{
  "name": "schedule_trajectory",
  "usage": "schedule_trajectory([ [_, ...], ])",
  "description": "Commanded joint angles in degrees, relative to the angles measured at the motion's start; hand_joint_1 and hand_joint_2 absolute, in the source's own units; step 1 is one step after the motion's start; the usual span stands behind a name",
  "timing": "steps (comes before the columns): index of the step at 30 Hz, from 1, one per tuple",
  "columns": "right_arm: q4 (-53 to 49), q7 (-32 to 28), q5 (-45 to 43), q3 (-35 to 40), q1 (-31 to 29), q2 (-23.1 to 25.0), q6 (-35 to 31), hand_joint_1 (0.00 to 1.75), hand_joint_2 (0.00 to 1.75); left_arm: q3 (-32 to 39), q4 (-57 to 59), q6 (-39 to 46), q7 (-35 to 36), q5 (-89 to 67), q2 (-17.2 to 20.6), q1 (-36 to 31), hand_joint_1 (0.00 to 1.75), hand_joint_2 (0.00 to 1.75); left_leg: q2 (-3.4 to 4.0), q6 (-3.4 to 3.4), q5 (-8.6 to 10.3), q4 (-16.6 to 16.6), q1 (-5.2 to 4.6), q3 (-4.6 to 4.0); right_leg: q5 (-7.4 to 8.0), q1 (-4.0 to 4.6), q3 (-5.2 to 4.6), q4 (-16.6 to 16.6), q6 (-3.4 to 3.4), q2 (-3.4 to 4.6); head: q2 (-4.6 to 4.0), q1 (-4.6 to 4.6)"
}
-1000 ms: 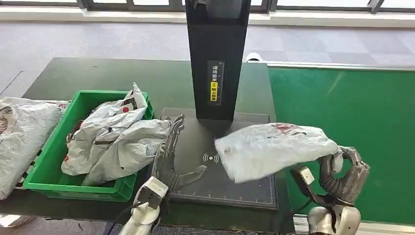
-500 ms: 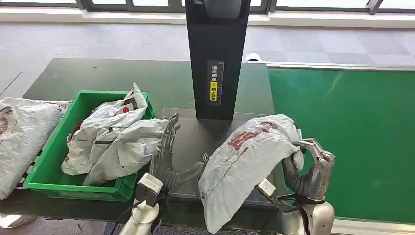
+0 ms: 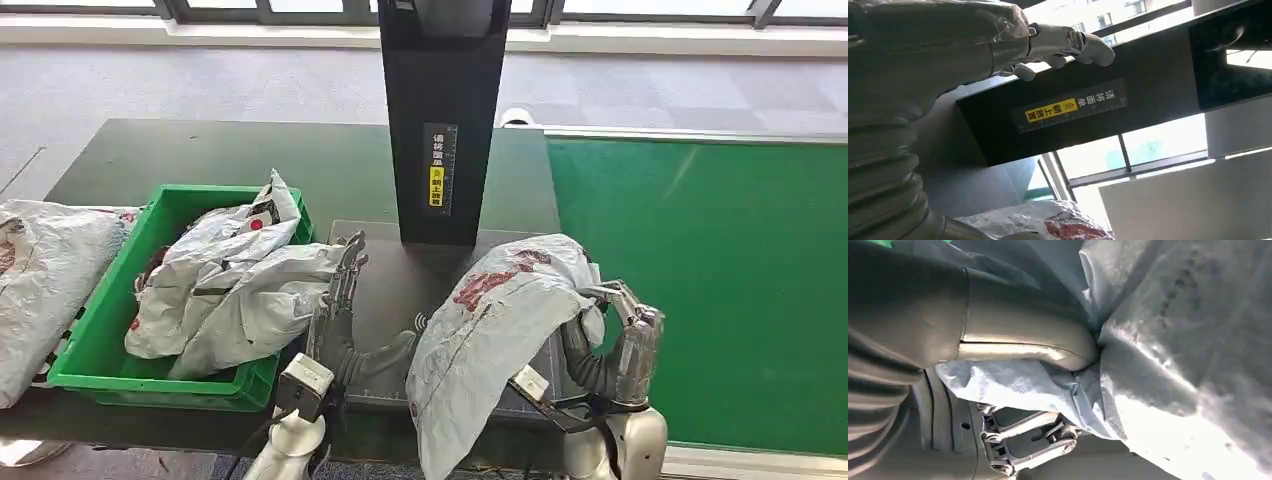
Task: Moved the parcel from conveyor to table for the left to box.
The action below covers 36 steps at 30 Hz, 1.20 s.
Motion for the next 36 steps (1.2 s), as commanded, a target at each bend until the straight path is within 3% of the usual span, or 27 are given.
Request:
schedule_trajectory([
  [1,11.19,7.36,3.75,5.57,-2.52,-3.11,-0.02,1.75,1.75,-0.75,2.66,0.56,-1.75,0.05,-0.10,-1.29,0.00,1.75,0.02,0.03,0.01,-0.11,0.01,0.15,0.03,0.02,0.16,-0.14,-0.02,0.04,0.00,0.00],
  [6,22.88,12.18,5.04,2.60,-7.74,-4.17,-0.02,1.75,1.75,-1.05,1.50,1.27,-1.75,0.21,0.24,-0.15,0.00,1.75,0.27,0.04,-0.01,-0.20,0.05,0.31,0.12,0.08,0.29,-0.27,-0.01,0.30,0.00,0.00],
  [7,28.67,17.73,9.43,1.27,-9.79,-4.72,0.11,1.75,1.75,-1.07,1.15,1.76,-1.75,0.19,0.34,0.22,0.00,1.75,0.26,0.05,0.02,-0.24,0.02,0.33,0.13,0.06,0.29,-0.29,-0.01,0.30,0.00,0.00],
  [10,35.79,20.72,9.24,0.33,-13.31,-5.93,-0.02,1.75,1.75,-1.18,0.62,2.06,-1.75,0.37,0.58,0.57,0.00,1.75,0.17,0.04,0.01,-0.17,0.04,0.26,0.10,0.06,0.26,-0.25,0.00,0.20,0.00,0.00],
  [11,41.69,25.41,11.07,0.14,-15.90,-6.53,-0.02,1.75,1.75,-1.16,0.34,2.48,-1.75,0.29,0.63,0.71,0.00,1.75,0.24,0.06,0.03,-0.22,0.03,0.32,0.14,0.05,0.30,-0.30,0.01,0.28,0.00,0.00],
  [21,46.15,30.99,11.98,-1.56,-17.82,-7.09,0.90,1.75,1.75,-0.46,0.28,2.08,-1.75,-0.96,0.11,1.23,0.00,1.75,0.04,0.05,0.01,-0.13,-0.02,0.20,0.03,-0.02,0.21,-0.14,0.01,0.08,0.00,0.00],
  [36,47.10,32.15,12.31,-1.46,-17.78,-7.26,1.31,1.75,1.75,-0.37,0.57,1.48,-1.75,-1.03,0.04,1.07,0.00,1.75,0.05,0.05,0.01,-0.12,-0.03,0.19,0.03,-0.02,0.19,-0.13,0.01,0.09,0.00,0.00],
])
